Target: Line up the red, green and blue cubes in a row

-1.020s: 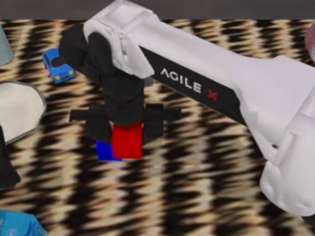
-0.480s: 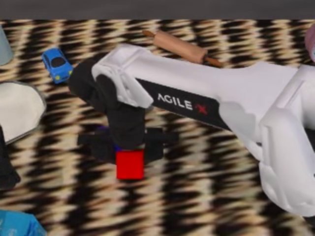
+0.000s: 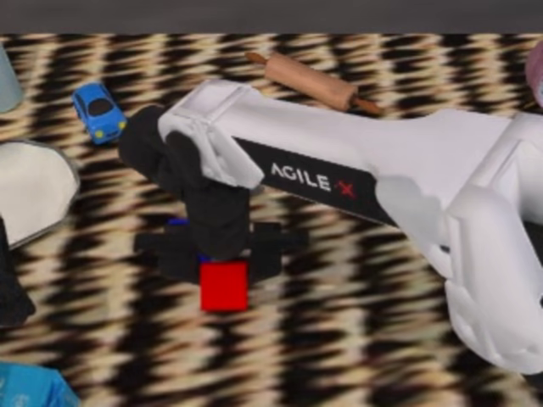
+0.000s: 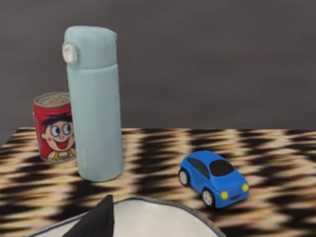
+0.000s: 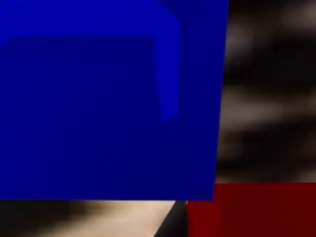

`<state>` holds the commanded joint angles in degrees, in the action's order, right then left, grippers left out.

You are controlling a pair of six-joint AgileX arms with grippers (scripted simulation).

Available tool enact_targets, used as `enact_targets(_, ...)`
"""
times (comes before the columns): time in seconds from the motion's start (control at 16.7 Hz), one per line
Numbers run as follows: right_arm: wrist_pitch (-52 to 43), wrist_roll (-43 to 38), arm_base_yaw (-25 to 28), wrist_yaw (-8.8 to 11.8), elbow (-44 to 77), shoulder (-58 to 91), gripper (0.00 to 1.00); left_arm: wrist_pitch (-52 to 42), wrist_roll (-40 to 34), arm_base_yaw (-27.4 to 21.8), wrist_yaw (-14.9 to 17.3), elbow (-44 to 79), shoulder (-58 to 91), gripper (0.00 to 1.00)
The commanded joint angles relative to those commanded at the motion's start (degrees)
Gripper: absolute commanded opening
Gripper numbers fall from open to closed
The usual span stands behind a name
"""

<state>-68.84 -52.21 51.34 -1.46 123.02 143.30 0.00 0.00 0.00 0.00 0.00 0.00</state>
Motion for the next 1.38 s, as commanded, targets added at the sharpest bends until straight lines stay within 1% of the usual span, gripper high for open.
enact_targets(0.54, 0.0, 0.0, 0.0, 0.0, 0.0, 0.0, 0.98, 0.0, 0.0, 0.0, 0.0, 0.0, 0.0, 1.0)
enact_targets(0.6, 0.0, 0.0, 0.0, 0.0, 0.0, 0.0, 1.0, 0.0, 0.0, 0.0, 0.0, 0.0, 0.0, 1.0)
enact_targets(1.14, -0.2, 0.0, -0.1, 0.0, 0.2, 0.0, 1.0, 0.0, 0.0, 0.0, 0.0, 0.0, 0.0, 1.0)
enact_targets(1.26, -2.3, 0.0, 0.1, 0.0, 2.4, 0.3, 1.0, 0.0, 0.0, 0.0, 0.0, 0.0, 0.0, 1.0)
enact_targets(1.38, -6.8, -0.1, 0.3, -0.1, 7.0, 0.4, 1.0, 0.0, 0.0, 0.0, 0.0, 0.0, 0.0, 1.0)
